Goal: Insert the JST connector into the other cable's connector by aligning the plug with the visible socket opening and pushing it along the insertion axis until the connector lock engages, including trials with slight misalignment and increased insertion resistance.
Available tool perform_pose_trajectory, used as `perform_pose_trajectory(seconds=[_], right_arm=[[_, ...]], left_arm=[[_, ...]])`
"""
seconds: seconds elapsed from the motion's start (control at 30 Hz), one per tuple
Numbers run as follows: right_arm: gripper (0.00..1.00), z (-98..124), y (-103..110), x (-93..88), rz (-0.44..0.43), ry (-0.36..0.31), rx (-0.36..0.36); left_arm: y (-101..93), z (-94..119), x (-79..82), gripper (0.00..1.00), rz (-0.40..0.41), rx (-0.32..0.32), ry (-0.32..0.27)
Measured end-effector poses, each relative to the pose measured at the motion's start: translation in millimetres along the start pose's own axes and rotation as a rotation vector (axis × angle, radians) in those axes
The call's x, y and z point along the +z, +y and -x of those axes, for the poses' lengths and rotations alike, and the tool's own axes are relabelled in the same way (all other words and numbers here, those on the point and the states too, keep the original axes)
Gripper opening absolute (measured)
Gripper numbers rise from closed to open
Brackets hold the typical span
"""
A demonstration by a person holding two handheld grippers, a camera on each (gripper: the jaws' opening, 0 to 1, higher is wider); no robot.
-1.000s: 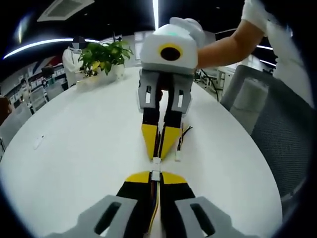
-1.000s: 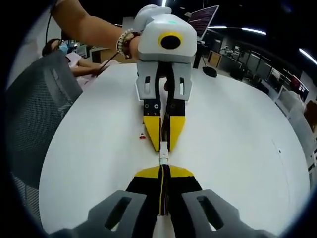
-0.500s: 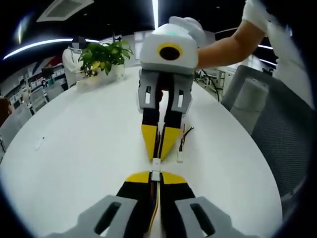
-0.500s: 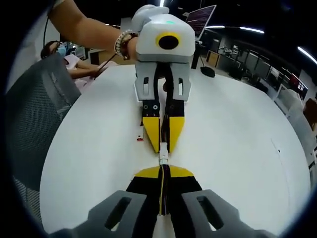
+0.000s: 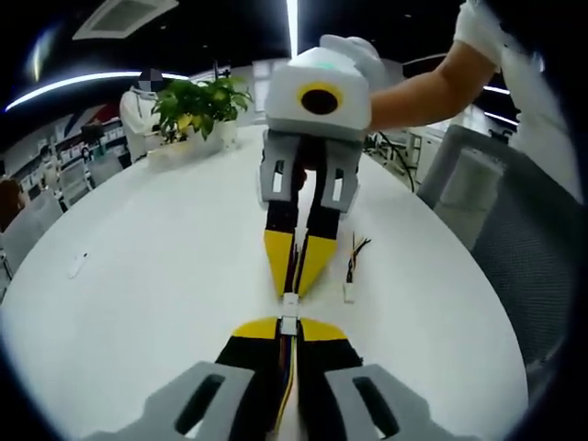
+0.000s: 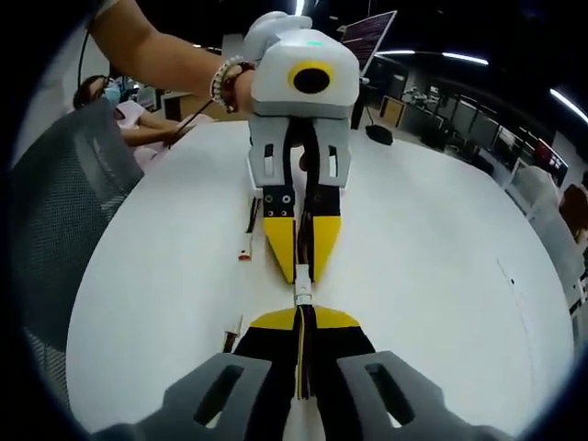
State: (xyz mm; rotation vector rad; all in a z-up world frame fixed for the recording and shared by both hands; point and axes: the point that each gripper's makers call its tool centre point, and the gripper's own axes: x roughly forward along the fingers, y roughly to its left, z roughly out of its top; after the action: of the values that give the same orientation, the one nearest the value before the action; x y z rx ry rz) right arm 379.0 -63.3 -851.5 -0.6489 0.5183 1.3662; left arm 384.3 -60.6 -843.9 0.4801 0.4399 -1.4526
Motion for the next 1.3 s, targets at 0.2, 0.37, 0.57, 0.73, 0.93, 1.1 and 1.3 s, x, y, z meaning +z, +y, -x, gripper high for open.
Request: perform_pose_trajectory(seconds=[0.2, 0.37, 0.57, 0.73, 0.93, 1.1, 1.3], right_arm=[[0.01, -3.2, -9.7, -2.2, -0.011, -0.006, -0.017], [0.02, -5.3, -13.9, -5.0, -0.038, -0.012, -0.022], [0.02, -7.0, -13.1, -6.3, -0.053, -0.010, -0.027], [0.02, -7.3, -14.4, -5.1, -0.094, -0.027, -0.036], [0.05, -4.8, -18.8, -6.2, -0.126, -0.023, -0.059], [0.08, 0.9, -20.6, -6.1, -0.133, -0.023, -0.068], [0.07, 12.1, -17.4, -1.1, -0.145, -0.045, -0.076]], left_arm=[[10.6, -2.6, -1.6, 0.00, 0.004, 0.008, 0.007], [13.7, -4.4, -4.3, 0.00, 0.020, 0.013, 0.009], [14.4, -6.3, -6.1, 0.00, 0.016, 0.016, 0.018], [17.0, -5.7, -6.5, 0.01, 0.038, 0.031, 0.018], [18.2, -4.4, -7.6, 0.11, 0.046, 0.057, 0.032], [17.3, 1.3, -6.5, 0.11, 0.051, 0.067, 0.027], [13.5, 14.4, -0.2, 0.13, 0.055, 0.090, 0.005]])
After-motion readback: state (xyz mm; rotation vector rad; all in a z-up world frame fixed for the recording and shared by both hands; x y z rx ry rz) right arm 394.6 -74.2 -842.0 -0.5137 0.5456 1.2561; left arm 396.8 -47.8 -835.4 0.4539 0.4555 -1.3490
